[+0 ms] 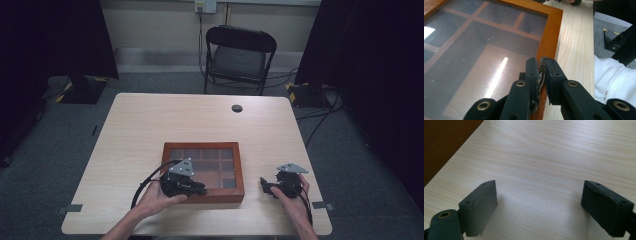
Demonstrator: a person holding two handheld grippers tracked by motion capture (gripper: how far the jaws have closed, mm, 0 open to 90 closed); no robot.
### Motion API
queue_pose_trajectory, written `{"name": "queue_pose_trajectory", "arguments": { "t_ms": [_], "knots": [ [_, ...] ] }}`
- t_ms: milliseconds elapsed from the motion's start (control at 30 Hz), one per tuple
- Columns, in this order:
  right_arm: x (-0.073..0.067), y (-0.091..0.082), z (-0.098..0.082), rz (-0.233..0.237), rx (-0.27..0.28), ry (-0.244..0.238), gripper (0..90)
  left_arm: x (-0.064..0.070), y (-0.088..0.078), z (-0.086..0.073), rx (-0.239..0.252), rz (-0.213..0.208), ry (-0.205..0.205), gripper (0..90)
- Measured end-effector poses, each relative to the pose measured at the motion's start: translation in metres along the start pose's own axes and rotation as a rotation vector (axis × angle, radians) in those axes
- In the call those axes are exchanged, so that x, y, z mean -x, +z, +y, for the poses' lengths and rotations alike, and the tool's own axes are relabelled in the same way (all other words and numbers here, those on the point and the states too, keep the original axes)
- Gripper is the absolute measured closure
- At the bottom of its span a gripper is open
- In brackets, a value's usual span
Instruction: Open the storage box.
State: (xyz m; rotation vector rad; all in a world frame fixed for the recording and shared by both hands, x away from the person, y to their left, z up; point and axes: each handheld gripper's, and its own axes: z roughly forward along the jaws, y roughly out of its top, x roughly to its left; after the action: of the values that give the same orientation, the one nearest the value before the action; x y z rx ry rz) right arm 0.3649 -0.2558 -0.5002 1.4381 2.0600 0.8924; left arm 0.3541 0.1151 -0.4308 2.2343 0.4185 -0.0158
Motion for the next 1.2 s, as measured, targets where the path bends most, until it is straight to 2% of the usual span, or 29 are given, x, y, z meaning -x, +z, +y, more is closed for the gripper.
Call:
{"name": "queue_pose_trajectory", "arguments": {
  "t_ms": [400, 533, 867, 933, 1033, 1200],
  "knots": [
    [0.0, 0.0, 0.0, 0.001, -0.001, 0.0, 12.6, -0.001, -0.006, 0.003, 0.017, -0.01, 0.005, 81.3],
    [0.0, 0.0, 0.0, 0.001, -0.001, 0.0, 12.6, -0.001, -0.007, 0.003, 0.024, -0.014, -0.009, 81.3],
    [0.0, 0.0, 0.0, 0.001, -0.001, 0.001, 12.5, -0.002, -0.011, 0.009, 0.005, -0.014, -0.004, 81.3],
    [0.0, 0.0, 0.0, 0.001, -0.001, 0.001, 12.5, -0.003, -0.012, 0.01, 0.022, -0.021, -0.005, 81.3],
    [0.0, 0.0, 0.0, 0.001, -0.001, 0.001, 12.4, -0.003, -0.015, 0.013, 0.013, -0.02, -0.001, 81.3],
    [0.0, 0.0, 0.001, 0.003, -0.002, 0.0, 12.5, -0.004, -0.016, 0.014, 0.033, -0.027, -0.004, 81.4]
  ]
}}
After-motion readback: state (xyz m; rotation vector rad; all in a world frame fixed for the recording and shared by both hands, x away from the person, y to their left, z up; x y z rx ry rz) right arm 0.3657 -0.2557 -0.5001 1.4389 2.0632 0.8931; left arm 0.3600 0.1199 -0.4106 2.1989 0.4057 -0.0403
